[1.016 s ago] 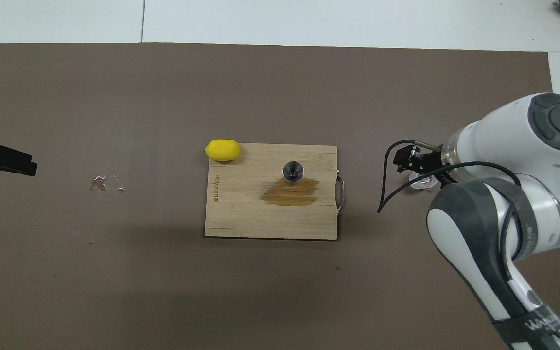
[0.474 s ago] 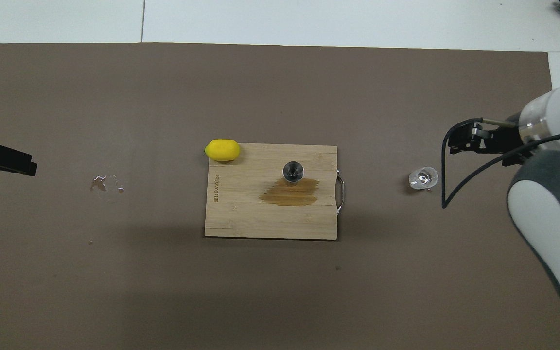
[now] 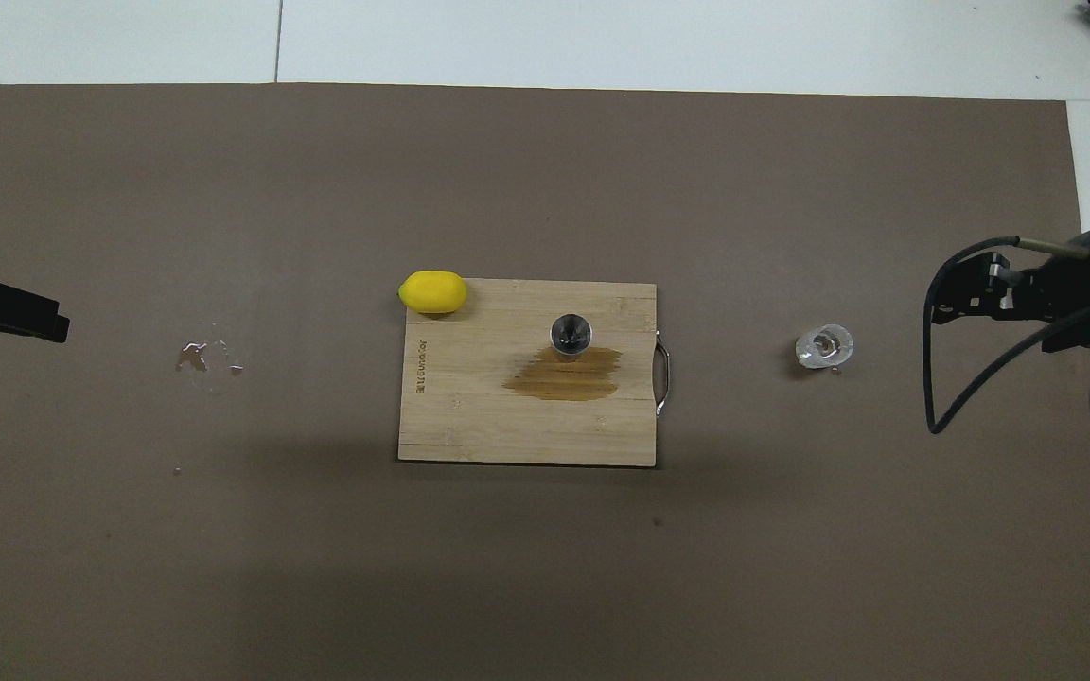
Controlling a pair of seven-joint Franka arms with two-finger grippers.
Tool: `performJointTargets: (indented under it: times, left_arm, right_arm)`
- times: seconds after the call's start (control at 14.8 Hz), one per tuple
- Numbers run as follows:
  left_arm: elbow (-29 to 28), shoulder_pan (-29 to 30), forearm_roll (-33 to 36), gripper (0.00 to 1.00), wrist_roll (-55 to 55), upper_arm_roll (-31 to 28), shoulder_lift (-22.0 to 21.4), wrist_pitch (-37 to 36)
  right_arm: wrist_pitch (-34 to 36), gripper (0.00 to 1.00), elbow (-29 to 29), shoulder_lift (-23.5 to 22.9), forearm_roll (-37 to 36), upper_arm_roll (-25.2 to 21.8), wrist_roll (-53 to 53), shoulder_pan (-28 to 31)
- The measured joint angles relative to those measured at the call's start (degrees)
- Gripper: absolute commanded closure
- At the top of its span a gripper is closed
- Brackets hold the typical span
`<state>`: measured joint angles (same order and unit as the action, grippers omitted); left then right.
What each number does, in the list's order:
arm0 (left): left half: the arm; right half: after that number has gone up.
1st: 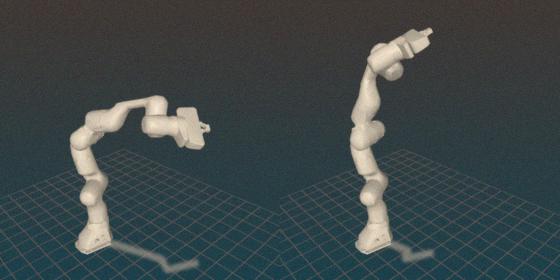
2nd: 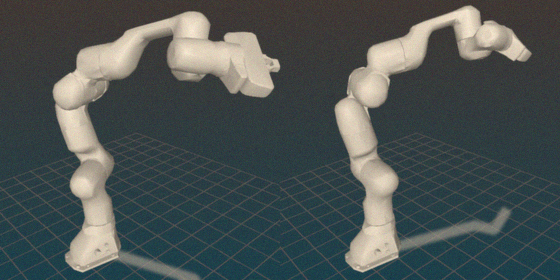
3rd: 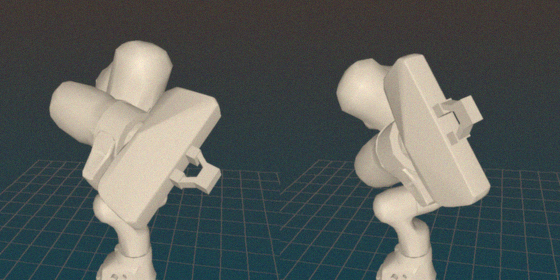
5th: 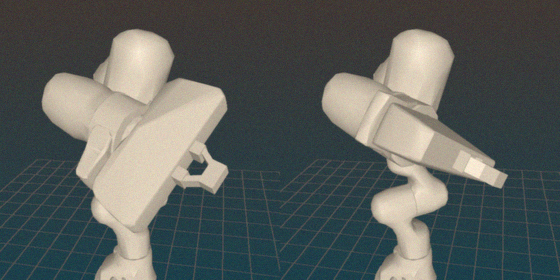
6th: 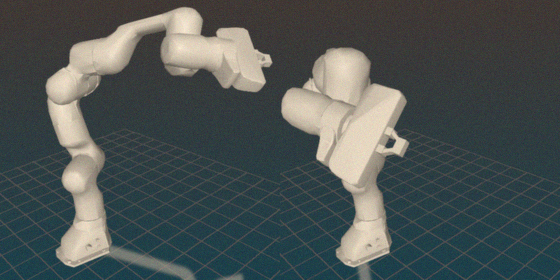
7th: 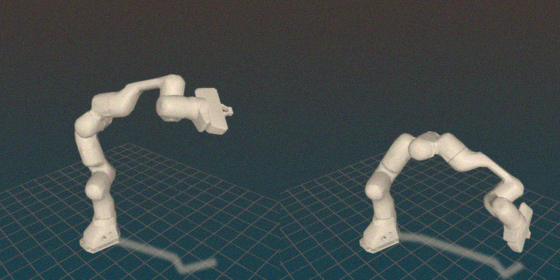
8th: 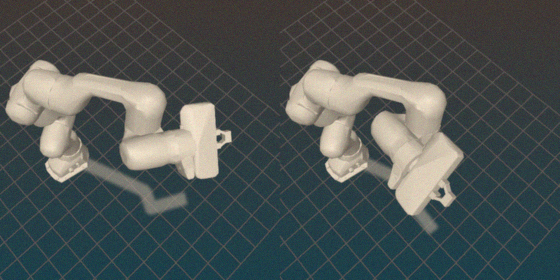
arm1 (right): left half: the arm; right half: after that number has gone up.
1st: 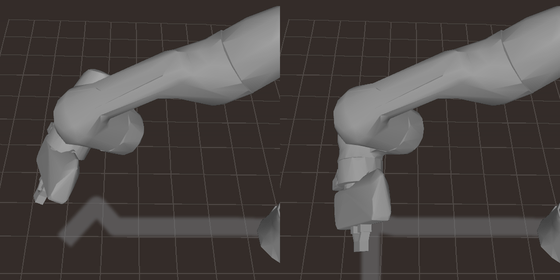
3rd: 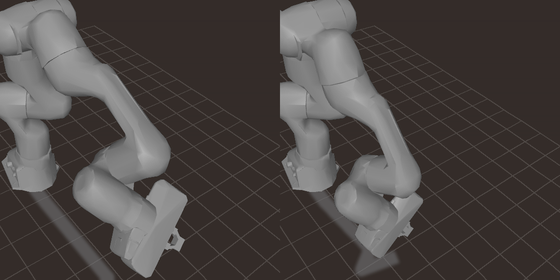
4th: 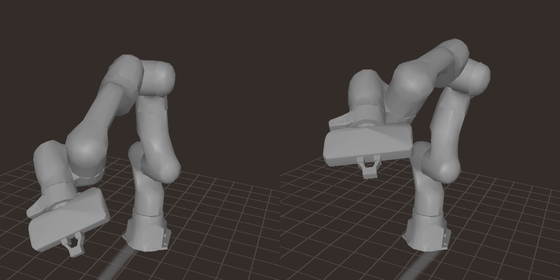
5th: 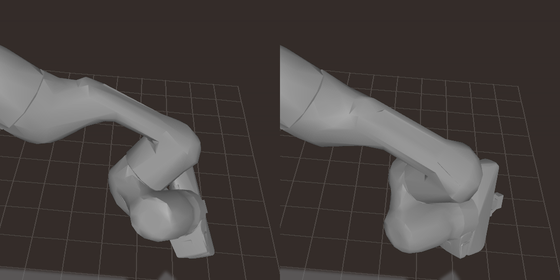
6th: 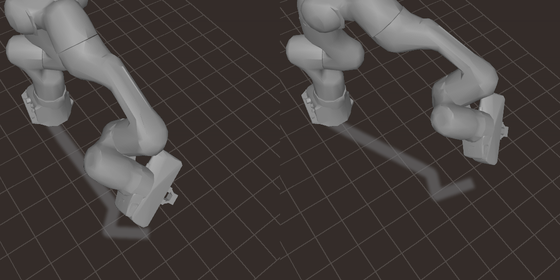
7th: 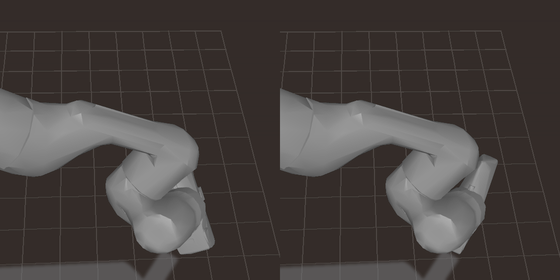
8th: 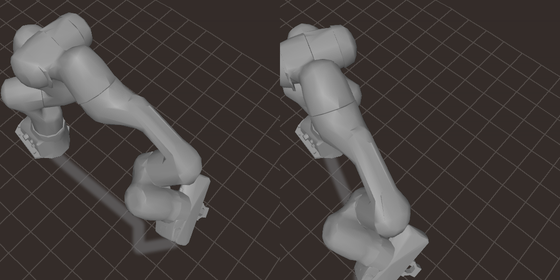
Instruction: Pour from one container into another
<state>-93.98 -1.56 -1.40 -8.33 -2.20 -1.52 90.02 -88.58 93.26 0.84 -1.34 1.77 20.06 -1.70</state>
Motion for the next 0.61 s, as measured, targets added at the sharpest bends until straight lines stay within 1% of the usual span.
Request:
performJointTargets:
  times: [0.61]
  left_arm:
    - [0.0, 0.0, 0.0, 0.00, 0.0, 0.0, 0.0, 0.0]
  right_arm:
    - [0.0, 0.00, 1.2, 0.5, 0.6, 0.3, 0.0, -0.3]
